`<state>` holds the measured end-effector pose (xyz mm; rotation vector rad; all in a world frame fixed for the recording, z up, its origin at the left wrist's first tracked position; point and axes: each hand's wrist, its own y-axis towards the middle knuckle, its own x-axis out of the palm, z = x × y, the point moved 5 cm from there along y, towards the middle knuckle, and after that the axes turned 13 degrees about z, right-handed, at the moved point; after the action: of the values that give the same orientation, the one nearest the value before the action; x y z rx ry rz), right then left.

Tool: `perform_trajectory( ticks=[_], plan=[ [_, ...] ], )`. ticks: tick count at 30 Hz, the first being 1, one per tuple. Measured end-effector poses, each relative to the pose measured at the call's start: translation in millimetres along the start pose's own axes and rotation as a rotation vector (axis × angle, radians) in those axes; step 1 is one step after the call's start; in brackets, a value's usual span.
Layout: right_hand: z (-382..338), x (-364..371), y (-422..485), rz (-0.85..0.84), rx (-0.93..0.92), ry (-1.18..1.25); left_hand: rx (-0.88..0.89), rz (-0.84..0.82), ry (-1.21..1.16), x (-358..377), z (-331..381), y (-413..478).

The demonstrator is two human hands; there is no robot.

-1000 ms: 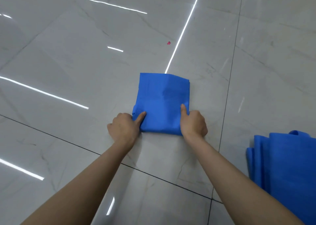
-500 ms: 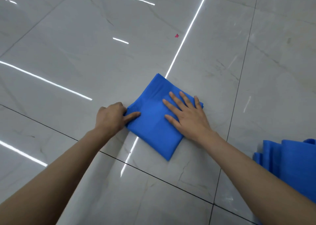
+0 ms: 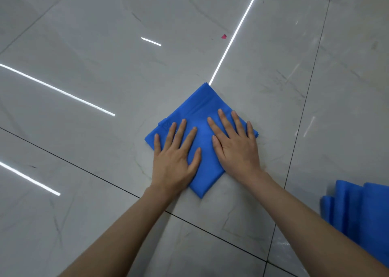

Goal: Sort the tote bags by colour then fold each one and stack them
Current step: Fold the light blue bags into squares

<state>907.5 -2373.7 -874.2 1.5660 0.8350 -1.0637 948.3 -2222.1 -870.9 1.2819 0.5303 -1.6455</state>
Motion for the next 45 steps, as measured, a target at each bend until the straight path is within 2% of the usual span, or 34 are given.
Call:
perform_trajectory(
  ticks=[3,6,10,13,16,18,22,26,31,37,41,45],
  plan=[
    [-0.5,-0.2,1.0,-0.017,0.024,-0.009,-0.021,-0.01,0.006,0.8,0.7,2.6],
    [1.3,-2.7,1.2,-0.061,0.134,0.001,-0.042,-0.035,0.057,1.4,-5.6,2.7],
    [-5.1,-19.0,-5.3,-0.138,0.297,-0.078,-0.3,-0.013,0.003,-18.5,-16.3,-10.1],
    [-10.0,-27.4,-19.9,-0.275,0.429,-0.079,-0.424,0.015,-0.3,-34.8,-9.6,-23.2],
    [-13.0,-43.1,-38.4,-0.311,0.569,0.019,-0.536,-0.065,-0.68,-41.1,-3.9,-32.1],
    [-9.4,-51.7,-54.1,-0.299,0.672,0.15,-0.649,-0.109,-0.882,-45.3,-3.4,-40.2],
    [9.3,-68.2,-86.4,-0.225,0.945,0.527,-0.738,-0.226,-1.048,-55.0,1.2,-60.2],
    [18.0,-94.1,-113.2,-0.172,1.126,0.867,-0.713,-0.249,-1.13,-74.9,23.4,-69.2],
    [40.2,-167.7,-122.8,0.05,1.027,1.001,-0.574,-0.219,-1.176,-110.1,74.8,-76.5],
    [101.5,-252.6,-154.5,0.375,0.908,0.728,-0.333,-0.229,-1.209,-126.2,176.6,-89.8],
    [148.1,-272.1,-190.3,0.372,0.915,0.417,-0.219,-0.339,-1.166,-103.8,237.7,-112.2],
    [186.7,-265.7,-225.3,0.283,0.93,0.259,-0.226,-0.488,-1.111,-63.7,272.9,-143.0]
  ],
)
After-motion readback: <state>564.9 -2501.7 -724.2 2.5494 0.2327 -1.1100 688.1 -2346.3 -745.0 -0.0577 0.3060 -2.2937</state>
